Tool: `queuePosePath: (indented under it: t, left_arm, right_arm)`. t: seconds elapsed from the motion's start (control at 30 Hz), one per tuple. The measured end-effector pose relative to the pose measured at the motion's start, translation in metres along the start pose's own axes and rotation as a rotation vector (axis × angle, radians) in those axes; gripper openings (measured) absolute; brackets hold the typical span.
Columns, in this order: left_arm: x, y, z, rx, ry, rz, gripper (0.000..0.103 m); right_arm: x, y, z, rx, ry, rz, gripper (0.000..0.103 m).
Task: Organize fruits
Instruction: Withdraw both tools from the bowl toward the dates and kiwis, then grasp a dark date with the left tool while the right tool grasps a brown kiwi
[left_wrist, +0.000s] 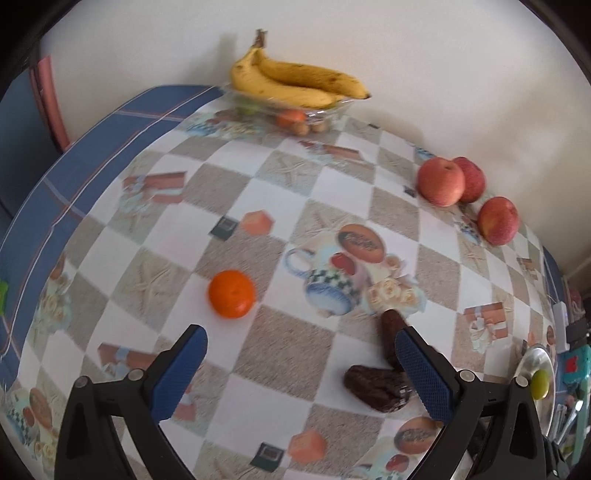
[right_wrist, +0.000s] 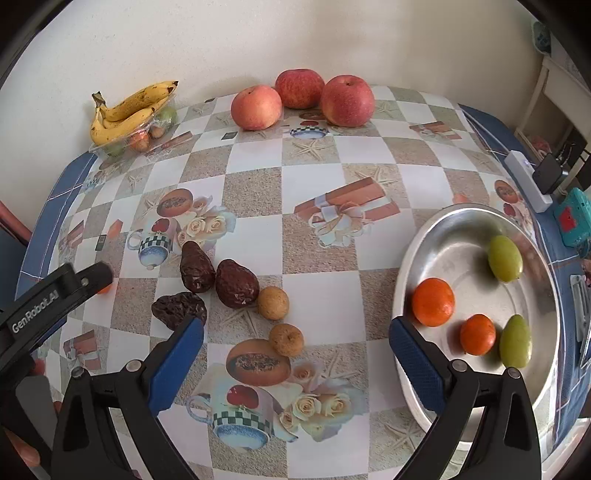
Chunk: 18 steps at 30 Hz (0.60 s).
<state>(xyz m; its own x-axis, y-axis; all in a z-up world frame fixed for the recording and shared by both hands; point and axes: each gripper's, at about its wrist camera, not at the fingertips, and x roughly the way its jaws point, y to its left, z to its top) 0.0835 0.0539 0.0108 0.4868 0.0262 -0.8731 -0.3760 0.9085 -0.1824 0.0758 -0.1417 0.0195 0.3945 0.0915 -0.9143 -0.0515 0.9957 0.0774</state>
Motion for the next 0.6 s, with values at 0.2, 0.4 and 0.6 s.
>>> queuePosePath:
  t: [0.2, 0.4, 0.6]
  left_arm:
    - [0.003, -0.018, 0.0, 0.052, 0.023, -0.104, 0.103]
    - [0.015, -0.023, -0.004, 0.043, 0.076, -0.117, 0.102]
    - [0.03, -0.04, -0.016, 0.113, 0.143, -0.133, 0.086]
  right_arm:
    - [0.006, 0.003, 0.002, -0.015, 0.004, -0.001, 0.1]
    - [0.007, 0.008, 0.003, -0.048, -0.01, -0.004, 0.098]
    - [0.015, 0.004, 0.001, -0.033, 0.026, 0.012, 0.076]
